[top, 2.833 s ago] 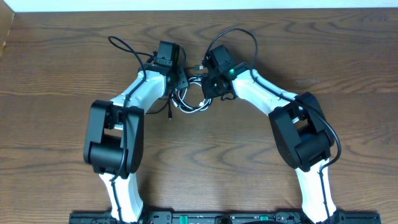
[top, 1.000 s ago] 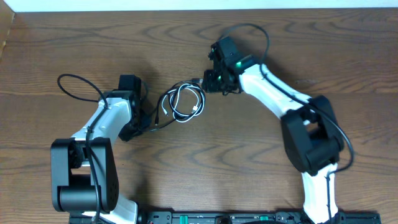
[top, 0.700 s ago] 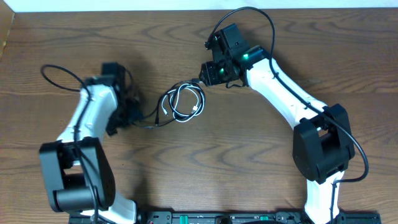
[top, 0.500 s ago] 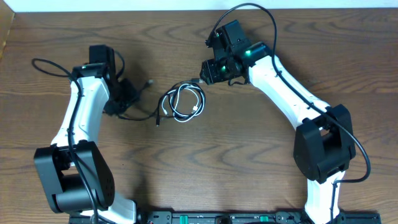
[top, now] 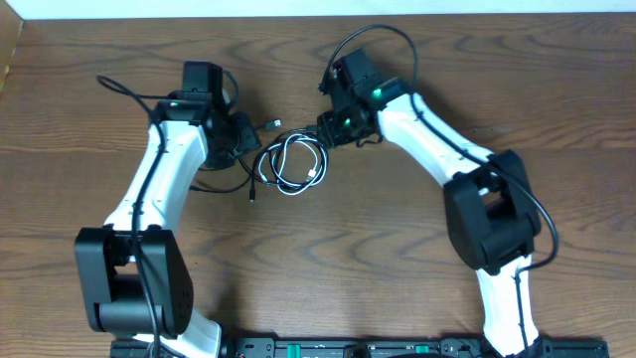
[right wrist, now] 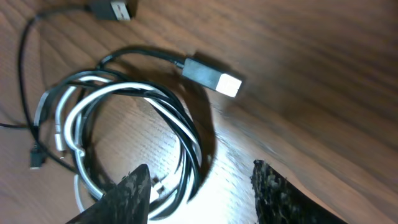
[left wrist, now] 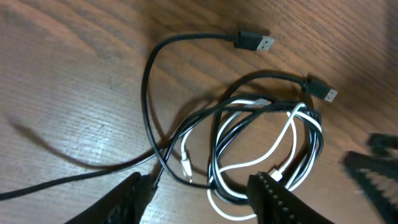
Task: Untangle cables
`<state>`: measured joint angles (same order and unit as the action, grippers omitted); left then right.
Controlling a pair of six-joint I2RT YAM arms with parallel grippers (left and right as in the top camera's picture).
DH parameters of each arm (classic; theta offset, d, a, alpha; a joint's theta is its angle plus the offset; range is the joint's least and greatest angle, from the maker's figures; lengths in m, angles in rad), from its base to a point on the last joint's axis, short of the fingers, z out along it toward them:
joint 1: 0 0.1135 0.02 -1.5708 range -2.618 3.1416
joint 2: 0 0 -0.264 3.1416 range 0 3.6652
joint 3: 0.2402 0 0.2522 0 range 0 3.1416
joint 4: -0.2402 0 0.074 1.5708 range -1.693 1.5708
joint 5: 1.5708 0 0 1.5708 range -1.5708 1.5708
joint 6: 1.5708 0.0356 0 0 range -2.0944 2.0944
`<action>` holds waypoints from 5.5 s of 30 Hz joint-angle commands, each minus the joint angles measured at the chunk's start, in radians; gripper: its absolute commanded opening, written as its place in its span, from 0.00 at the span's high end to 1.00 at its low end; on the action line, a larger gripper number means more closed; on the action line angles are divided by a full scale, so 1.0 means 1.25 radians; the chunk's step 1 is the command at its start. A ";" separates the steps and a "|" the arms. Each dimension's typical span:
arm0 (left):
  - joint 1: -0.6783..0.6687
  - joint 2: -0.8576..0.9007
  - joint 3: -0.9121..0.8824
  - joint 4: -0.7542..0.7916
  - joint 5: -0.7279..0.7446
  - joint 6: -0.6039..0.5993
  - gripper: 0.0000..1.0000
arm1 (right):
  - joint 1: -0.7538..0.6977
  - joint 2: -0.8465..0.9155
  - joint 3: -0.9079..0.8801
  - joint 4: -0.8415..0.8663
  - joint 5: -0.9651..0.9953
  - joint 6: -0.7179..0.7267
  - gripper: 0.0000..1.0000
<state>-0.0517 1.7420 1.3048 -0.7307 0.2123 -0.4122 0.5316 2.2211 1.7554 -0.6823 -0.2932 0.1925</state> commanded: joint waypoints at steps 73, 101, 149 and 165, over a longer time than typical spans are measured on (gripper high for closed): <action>0.375 0.217 0.003 -0.124 -0.001 -0.063 0.44 | -0.091 0.114 0.013 -0.150 0.053 -0.005 0.95; 0.197 -0.112 0.028 -0.079 0.093 -0.031 0.51 | -0.071 0.027 0.191 -0.263 -0.150 -0.042 0.58; -0.122 0.232 0.027 0.012 -0.075 0.046 0.76 | 0.020 0.162 0.185 -0.154 -0.021 0.214 0.71; -0.098 0.230 0.036 -0.018 -0.134 0.045 0.92 | 0.016 0.162 0.118 -0.183 0.047 0.131 0.70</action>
<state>-0.2024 2.0163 1.3464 -0.7300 0.0940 -0.3614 0.5568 2.4039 1.9457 -0.8757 -0.3313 0.4164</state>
